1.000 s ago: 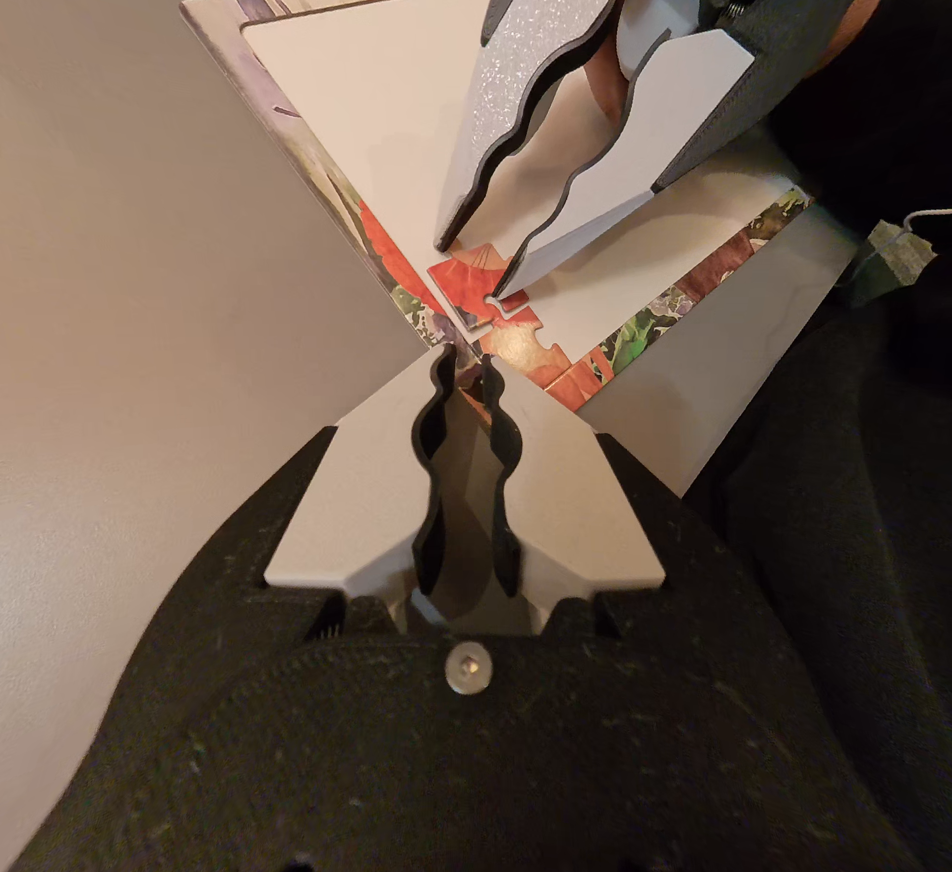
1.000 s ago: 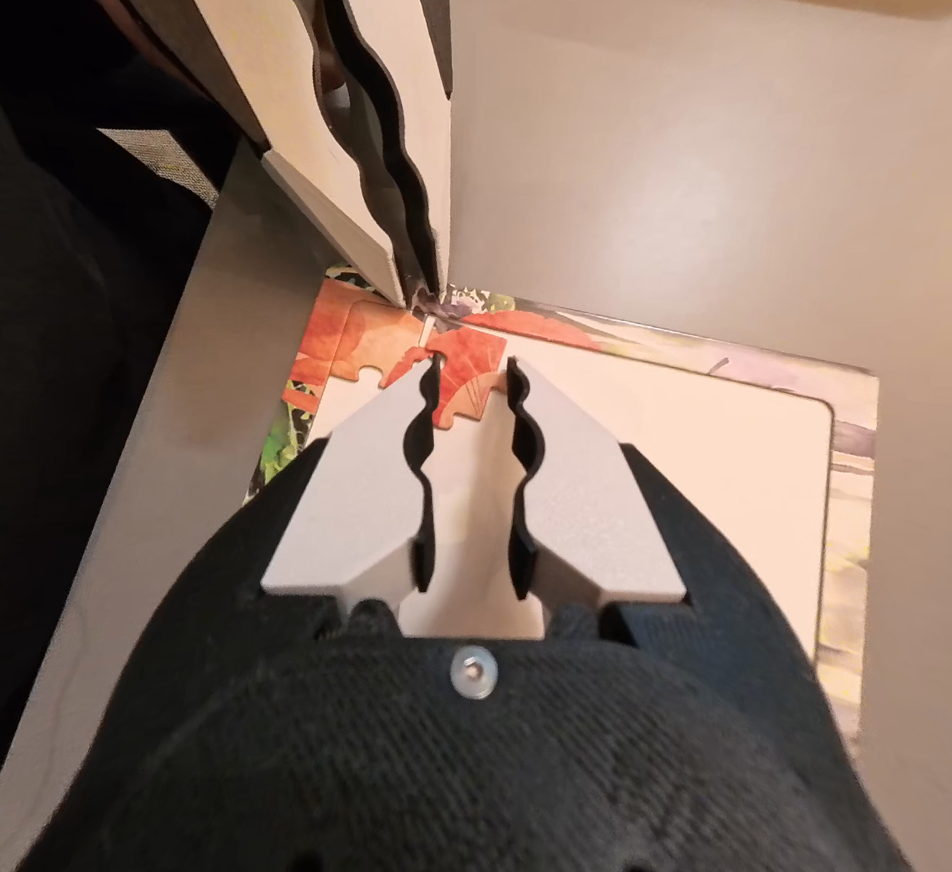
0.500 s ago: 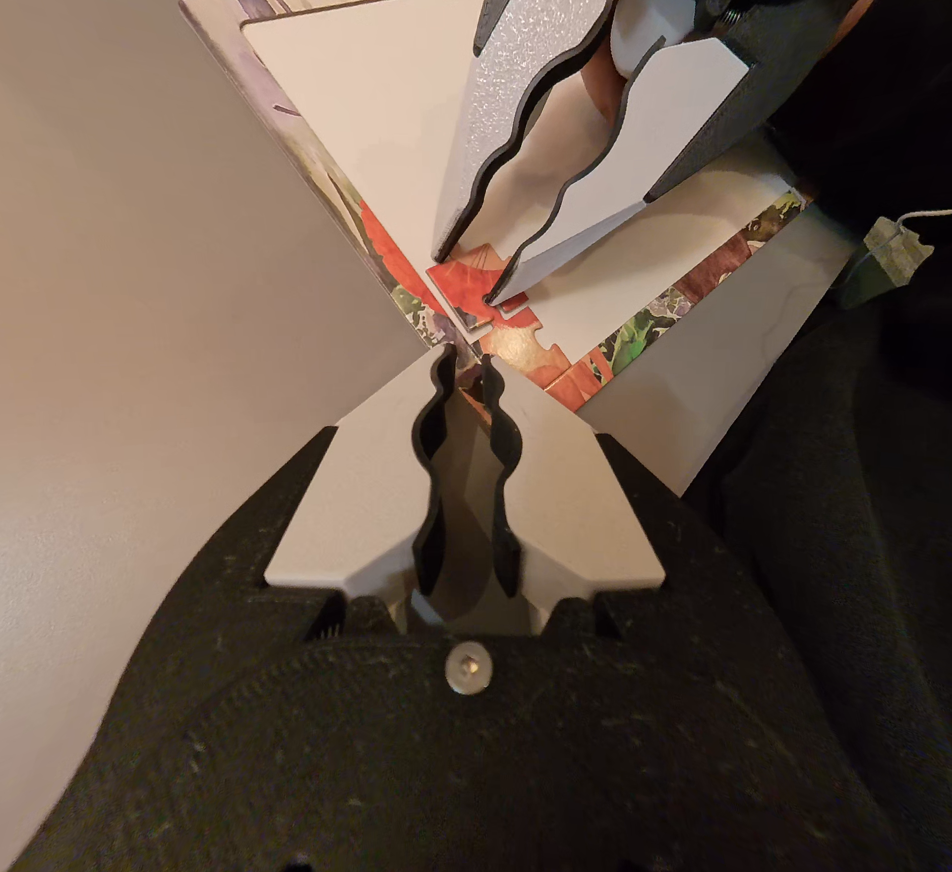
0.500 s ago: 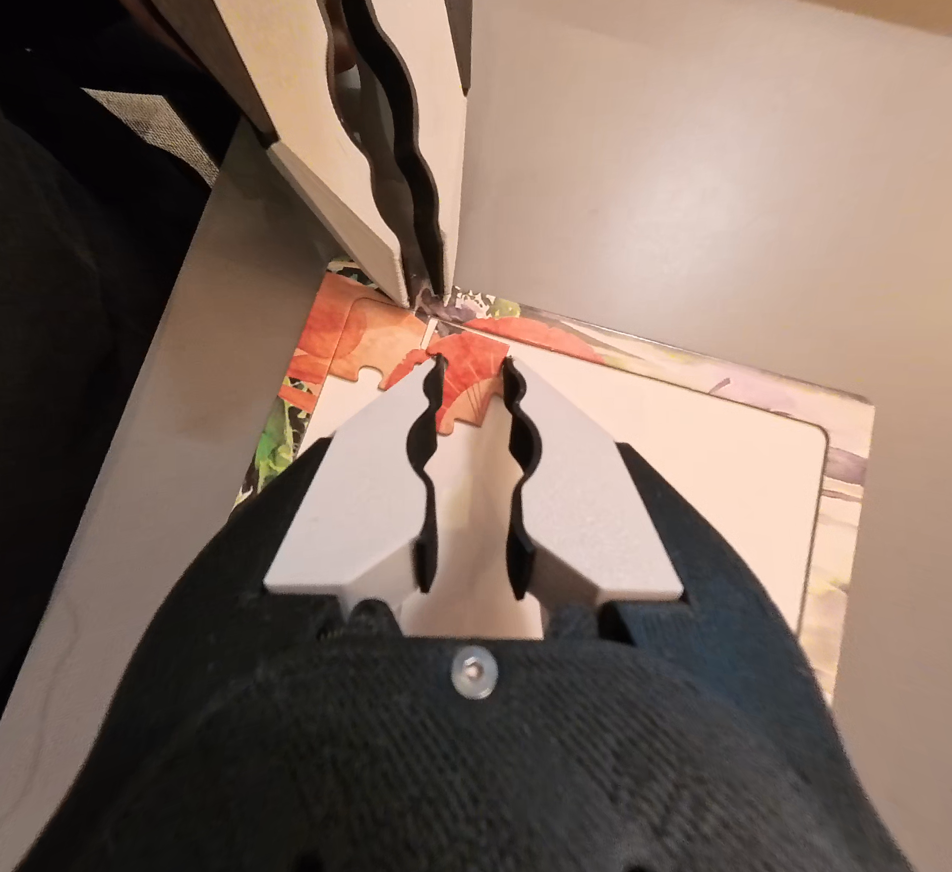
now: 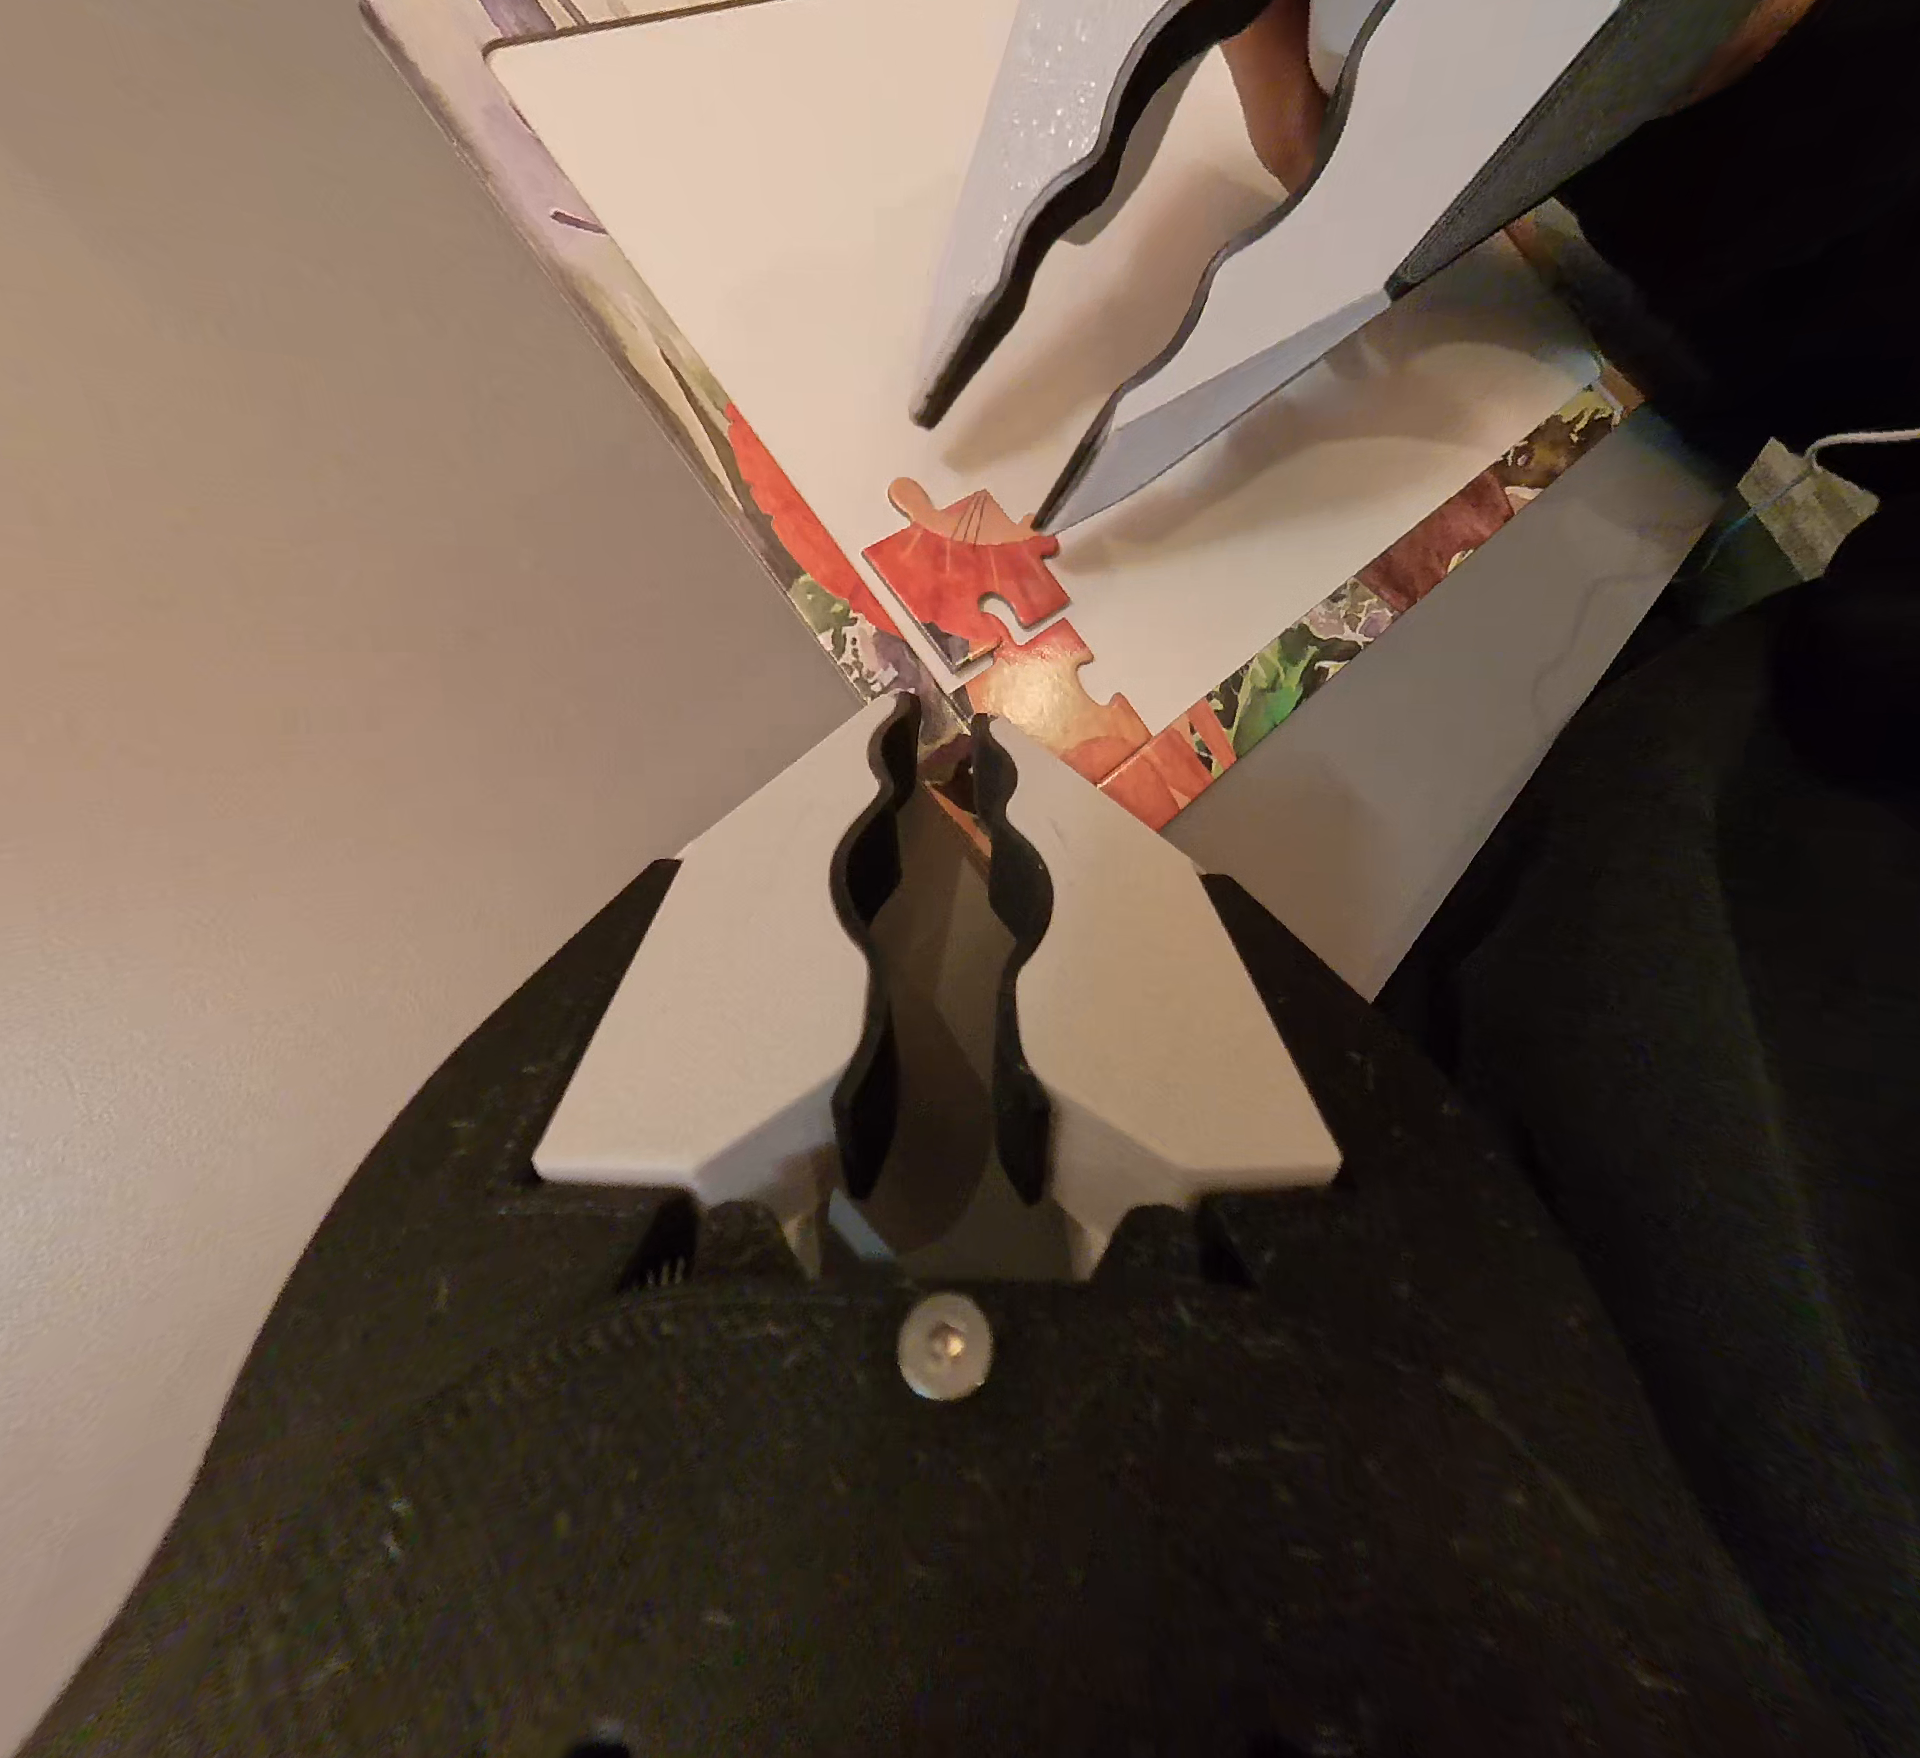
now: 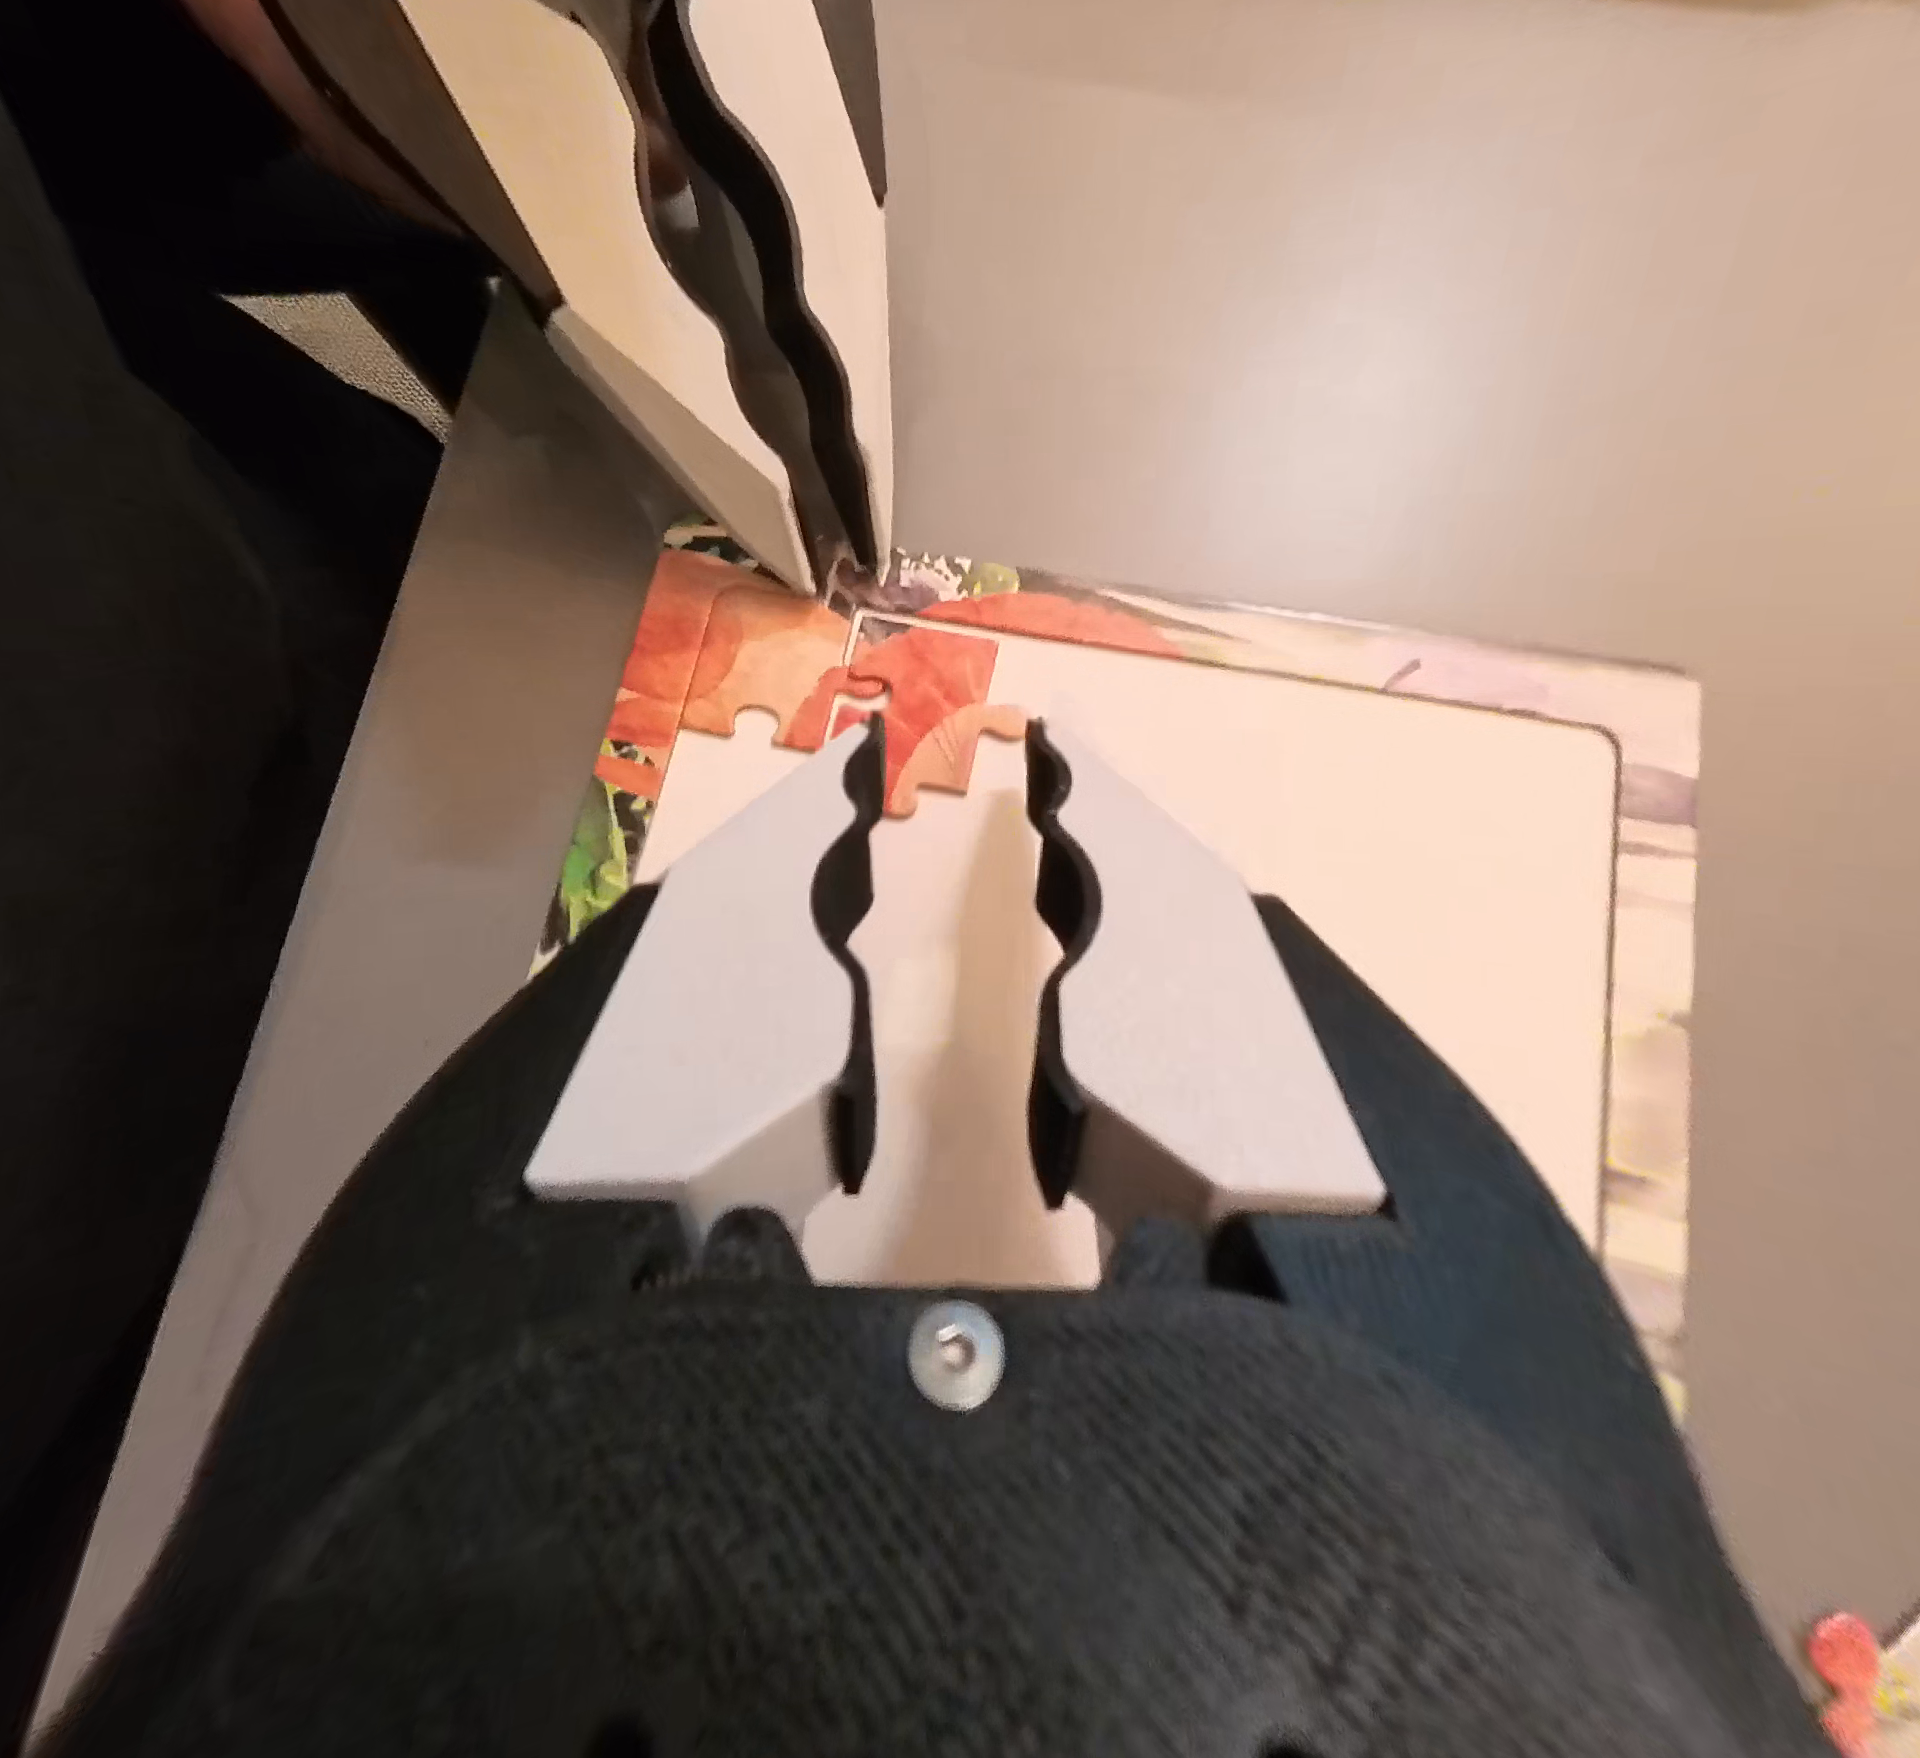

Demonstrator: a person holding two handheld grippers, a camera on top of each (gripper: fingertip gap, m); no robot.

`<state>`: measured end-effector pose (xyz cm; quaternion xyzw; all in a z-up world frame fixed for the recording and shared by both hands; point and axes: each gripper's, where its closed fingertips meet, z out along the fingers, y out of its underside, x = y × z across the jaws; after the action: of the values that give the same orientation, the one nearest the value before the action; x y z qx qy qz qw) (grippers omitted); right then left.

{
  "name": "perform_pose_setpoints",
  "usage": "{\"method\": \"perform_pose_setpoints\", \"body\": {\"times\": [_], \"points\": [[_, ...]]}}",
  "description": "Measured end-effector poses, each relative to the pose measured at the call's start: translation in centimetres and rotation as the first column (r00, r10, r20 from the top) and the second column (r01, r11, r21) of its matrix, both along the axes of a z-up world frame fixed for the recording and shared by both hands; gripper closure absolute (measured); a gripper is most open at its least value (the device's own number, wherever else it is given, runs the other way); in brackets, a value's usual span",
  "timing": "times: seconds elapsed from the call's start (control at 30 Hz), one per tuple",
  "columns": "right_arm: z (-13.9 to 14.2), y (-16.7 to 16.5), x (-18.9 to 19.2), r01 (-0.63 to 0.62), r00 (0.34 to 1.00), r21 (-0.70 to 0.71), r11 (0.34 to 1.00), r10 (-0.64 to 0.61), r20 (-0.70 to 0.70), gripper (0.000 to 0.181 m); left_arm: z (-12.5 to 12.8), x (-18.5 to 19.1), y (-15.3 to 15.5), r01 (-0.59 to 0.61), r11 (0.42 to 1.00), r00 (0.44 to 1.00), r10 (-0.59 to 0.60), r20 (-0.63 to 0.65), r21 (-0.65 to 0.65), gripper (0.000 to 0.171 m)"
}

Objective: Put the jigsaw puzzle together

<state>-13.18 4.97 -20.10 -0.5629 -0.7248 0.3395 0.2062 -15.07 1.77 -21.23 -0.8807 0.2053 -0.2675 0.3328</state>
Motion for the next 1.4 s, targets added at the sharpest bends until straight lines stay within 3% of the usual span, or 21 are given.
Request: {"method": "perform_pose_setpoints", "body": {"times": [0.37, 0.93, 1.13, 1.4], "points": [[-0.9, -1.2, 0.7, 0.010, 1.000, -0.117, 0.993, -0.008, 0.014, 0.149, 0.0, 0.0, 0.0, 0.000, 1.000, 1.000, 0.000, -0.005, 0.003, 0.163], [-1.0, -1.2, 0.0, -0.009, 1.000, -0.028, 1.000, 0.009, 0.019, 0.153, 0.0, 0.0, 0.0, 0.000, 1.000, 1.000, 0.000, 0.000, 0.001, 0.162], [1.3, -1.4, -1.1, 0.003, 0.996, -0.079, 0.997, -0.010, -0.089, 0.169, 0.0, 0.0, 0.0, 0.000, 1.000, 1.000, 0.000, -0.001, 0.001, 0.162], [-0.3, -2.5, -2.1, -0.026, 0.998, -0.048, 0.999, 0.024, -0.054, 0.181, 0.0, 0.0, 0.0, 0.000, 1.000, 1.000, 0.000, -0.005, 0.004, 0.162]]}}
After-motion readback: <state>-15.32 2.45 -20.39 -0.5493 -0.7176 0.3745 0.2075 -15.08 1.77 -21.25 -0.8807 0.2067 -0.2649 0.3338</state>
